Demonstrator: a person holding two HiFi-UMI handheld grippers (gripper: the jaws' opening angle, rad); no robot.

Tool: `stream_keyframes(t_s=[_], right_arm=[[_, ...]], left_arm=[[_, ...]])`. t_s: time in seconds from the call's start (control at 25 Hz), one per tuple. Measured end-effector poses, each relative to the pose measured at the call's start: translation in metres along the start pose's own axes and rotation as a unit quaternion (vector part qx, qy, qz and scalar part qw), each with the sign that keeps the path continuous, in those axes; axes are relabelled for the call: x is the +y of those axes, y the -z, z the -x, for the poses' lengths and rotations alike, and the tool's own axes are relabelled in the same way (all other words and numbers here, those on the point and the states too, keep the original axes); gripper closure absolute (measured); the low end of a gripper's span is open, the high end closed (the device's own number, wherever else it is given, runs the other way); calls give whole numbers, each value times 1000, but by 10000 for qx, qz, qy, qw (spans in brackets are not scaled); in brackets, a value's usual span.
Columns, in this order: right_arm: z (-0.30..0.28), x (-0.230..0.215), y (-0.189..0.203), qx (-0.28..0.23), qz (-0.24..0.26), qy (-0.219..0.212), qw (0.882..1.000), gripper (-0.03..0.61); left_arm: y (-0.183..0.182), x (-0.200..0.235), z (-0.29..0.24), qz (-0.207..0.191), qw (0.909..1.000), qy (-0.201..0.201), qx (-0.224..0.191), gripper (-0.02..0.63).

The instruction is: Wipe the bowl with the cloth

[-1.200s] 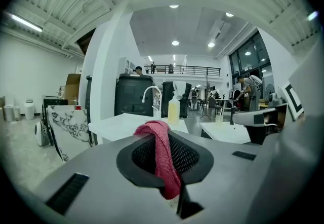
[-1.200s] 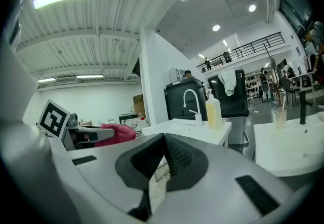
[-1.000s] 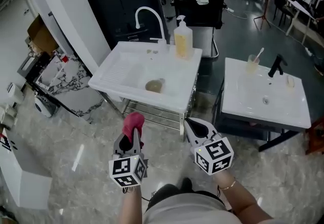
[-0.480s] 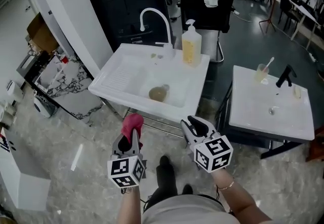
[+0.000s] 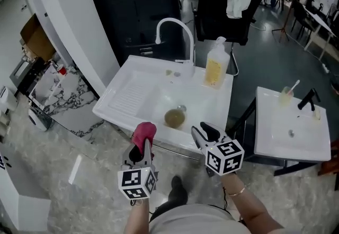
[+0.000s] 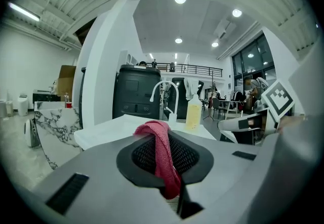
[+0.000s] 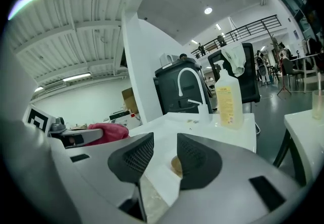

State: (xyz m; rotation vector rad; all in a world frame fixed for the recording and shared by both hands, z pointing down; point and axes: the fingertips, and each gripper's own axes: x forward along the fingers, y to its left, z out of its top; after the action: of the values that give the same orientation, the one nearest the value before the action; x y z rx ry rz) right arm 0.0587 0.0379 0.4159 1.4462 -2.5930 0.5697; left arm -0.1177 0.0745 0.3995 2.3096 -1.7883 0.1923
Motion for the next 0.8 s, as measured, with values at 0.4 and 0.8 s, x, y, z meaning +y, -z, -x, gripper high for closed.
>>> stream_keyframes(t_s=[0.4, 0.8], right_arm=[[-91, -19, -14, 233, -88, 434, 9987, 445], [-147, -51, -10, 520, 17, 524, 9973, 443]], left_arm=[[-21, 66, -61, 118, 9996, 230, -65, 569], [-30, 84, -115, 123, 9995, 298, -31, 570]])
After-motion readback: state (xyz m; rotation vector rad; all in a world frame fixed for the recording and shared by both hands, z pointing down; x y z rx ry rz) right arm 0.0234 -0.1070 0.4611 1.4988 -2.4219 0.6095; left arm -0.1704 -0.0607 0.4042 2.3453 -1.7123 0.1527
